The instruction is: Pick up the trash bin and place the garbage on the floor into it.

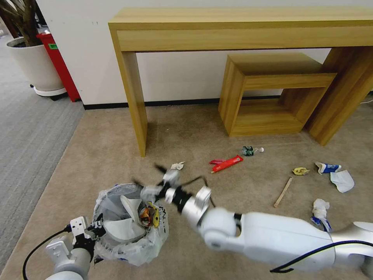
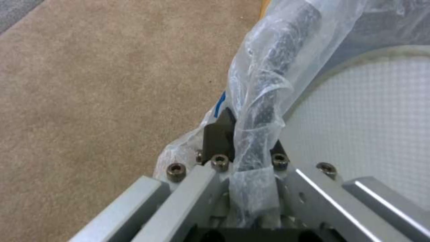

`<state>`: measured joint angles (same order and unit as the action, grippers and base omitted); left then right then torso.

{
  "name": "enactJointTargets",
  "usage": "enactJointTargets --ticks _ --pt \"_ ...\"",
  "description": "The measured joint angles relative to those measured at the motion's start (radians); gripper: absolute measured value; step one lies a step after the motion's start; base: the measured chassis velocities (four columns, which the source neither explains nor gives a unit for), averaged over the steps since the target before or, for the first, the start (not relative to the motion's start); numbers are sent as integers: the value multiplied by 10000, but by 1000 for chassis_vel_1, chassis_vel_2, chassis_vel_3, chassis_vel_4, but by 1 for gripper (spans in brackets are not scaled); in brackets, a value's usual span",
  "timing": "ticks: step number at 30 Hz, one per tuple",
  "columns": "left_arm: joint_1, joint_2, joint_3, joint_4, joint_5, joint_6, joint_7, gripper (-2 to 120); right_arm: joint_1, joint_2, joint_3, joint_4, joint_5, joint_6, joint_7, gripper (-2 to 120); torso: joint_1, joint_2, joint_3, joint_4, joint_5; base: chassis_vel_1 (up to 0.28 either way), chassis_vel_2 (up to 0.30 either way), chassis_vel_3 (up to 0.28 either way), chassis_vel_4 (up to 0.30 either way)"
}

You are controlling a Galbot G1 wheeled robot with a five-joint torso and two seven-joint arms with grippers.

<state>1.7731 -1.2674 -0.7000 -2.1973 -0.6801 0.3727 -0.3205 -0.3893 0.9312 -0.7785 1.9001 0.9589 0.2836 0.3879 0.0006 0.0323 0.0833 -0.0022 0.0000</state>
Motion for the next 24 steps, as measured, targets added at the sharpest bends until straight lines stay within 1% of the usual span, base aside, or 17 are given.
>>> enactJointTargets --ticks 3,4,6,7,8,11,12,15,16,17,18,19,20,21,22,24 --pt "36 81 -68 -8 -10 -14 0 0 -619 -307 1487 6 2 -308 196 100 0 0 0 -1 1 0 0 0 0" --pt "36 81 -68 -8 -10 -14 0 0 -619 -307 1487 6 2 -308 196 100 0 0 0 -1 1 0 0 0 0" --pt "34 116 -71 -8 -33 -19 0 0 -977 -631 2483 -133 66 -672 428 100 0 0 0 -1 1 0 0 0 0" --pt "26 132 -72 -8 -45 -19 0 0 -1082 -788 2800 -237 43 -859 648 100 0 0 -1 -1 1 0 0 0 0" --pt "26 132 -72 -8 -45 -19 0 0 -1082 -788 2800 -237 43 -859 648 100 0 0 -1 -1 1 0 0 0 0" --pt "-25 147 -84 1 -96 -20 -1 0 -1502 -1346 3688 -607 -185 -1442 1357 100 0 0 0 -1 2 0 0 0 0" --pt "-25 147 -84 1 -96 -20 -1 0 -1502 -1346 3688 -607 -185 -1442 1357 100 0 0 0 -1 2 0 0 0 0" --pt "-74 193 -171 10 -94 -41 3 0 -2124 -1750 4647 -829 -332 -1624 1690 100 0 0 0 -4 4 0 0 0 0" --pt "-106 209 -199 3 -99 -45 5 0 -2402 -1829 5072 -871 -407 -1635 1752 100 0 -1 0 -1 2 0 0 0 0" --pt "-106 209 -199 3 -99 -45 5 0 -2402 -1829 5072 -871 -407 -1635 1752 100 0 -1 0 -1 2 0 0 0 0" --pt "-162 216 -235 -4 -104 -50 6 0 -2684 -1860 5500 -905 -467 -1639 1760 100 0 0 0 -1 1 0 0 0 0" --pt "-188 216 -247 -7 -105 -53 6 0 -2817 -1859 5706 -922 -481 -1638 1766 100 0 0 0 -2 0 0 0 0 0" --pt "-240 215 -257 -11 -105 -62 6 0 -3121 -1807 6180 -979 -555 -1578 1772 100 0 0 0 -1 2 0 0 0 0" --pt "-240 215 -257 -11 -105 -62 6 0 -3121 -1807 6180 -979 -555 -1578 1772 100 0 0 0 -1 2 0 0 0 0" --pt "-280 203 -254 -11 -95 -73 10 0 -3471 -1731 6663 -1054 -757 -1511 1741 100 0 0 -1 -1 1 0 0 0 0" --pt "-301 190 -239 -10 -69 -80 10 0 -3998 -1638 7273 -1159 -1064 -1402 1594 100 0 0 0 -1 2 0 0 0 0"
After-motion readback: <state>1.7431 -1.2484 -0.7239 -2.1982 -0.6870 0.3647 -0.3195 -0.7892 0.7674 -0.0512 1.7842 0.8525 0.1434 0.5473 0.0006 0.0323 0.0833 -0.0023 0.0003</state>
